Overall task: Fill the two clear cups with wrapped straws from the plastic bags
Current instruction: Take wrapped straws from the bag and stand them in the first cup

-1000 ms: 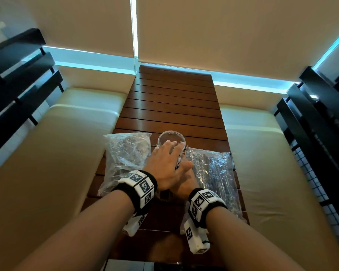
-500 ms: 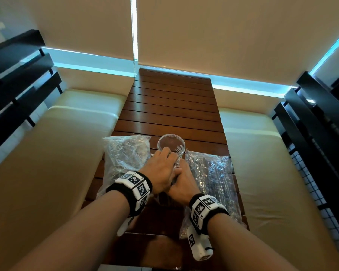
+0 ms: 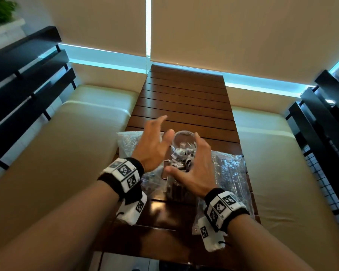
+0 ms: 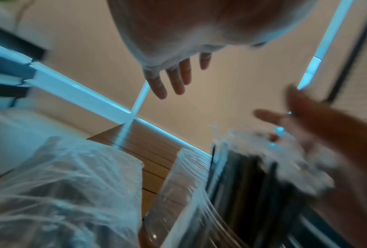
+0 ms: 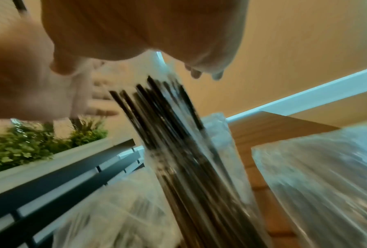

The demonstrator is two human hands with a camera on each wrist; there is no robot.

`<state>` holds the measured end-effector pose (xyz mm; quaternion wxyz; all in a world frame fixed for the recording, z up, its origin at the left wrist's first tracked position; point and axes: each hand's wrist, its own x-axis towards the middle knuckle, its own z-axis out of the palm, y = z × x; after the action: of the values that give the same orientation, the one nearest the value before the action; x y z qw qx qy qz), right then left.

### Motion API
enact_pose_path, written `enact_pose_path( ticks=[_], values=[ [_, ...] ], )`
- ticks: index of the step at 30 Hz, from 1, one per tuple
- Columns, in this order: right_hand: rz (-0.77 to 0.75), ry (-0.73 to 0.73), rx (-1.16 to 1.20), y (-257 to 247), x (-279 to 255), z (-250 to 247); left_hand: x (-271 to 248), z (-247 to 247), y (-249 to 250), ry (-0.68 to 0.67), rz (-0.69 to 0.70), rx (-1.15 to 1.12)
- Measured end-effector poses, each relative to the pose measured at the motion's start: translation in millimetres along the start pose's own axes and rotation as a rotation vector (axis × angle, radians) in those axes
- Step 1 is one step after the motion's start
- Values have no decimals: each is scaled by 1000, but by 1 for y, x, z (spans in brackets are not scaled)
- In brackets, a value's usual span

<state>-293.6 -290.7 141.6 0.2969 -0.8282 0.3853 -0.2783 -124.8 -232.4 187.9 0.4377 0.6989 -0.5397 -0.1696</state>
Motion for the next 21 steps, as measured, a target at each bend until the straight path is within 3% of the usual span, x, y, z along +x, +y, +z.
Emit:
enact_pose_path(
  ticks=[2,5,7,9,11,13,16,21],
  values=[
    [-87,123,-70,-27,9,-11,3,-22,-17,60,-164,20],
    [-322,285,-237,-58,17,-10,-11,-42,-53,-255,-300,352],
    [-483,187,-331,-76,16,1,-27,-43,-79,-476,-343,620],
    [-541,-149,-413,-91,10,14,-42,-37,-104,-565,-397,760],
    [-452,-545,-500,-95,2,35,-51,-30,-119,-537,-455,760],
    [-308,-763,-552,-92,-5,59,-55,-27,-127,-474,-456,719],
    [-98,-815,-535,-75,-17,91,-52,-31,-127,-404,-367,631],
    [183,-704,-457,-45,-25,136,-54,-30,-111,-418,-262,742]
  ],
)
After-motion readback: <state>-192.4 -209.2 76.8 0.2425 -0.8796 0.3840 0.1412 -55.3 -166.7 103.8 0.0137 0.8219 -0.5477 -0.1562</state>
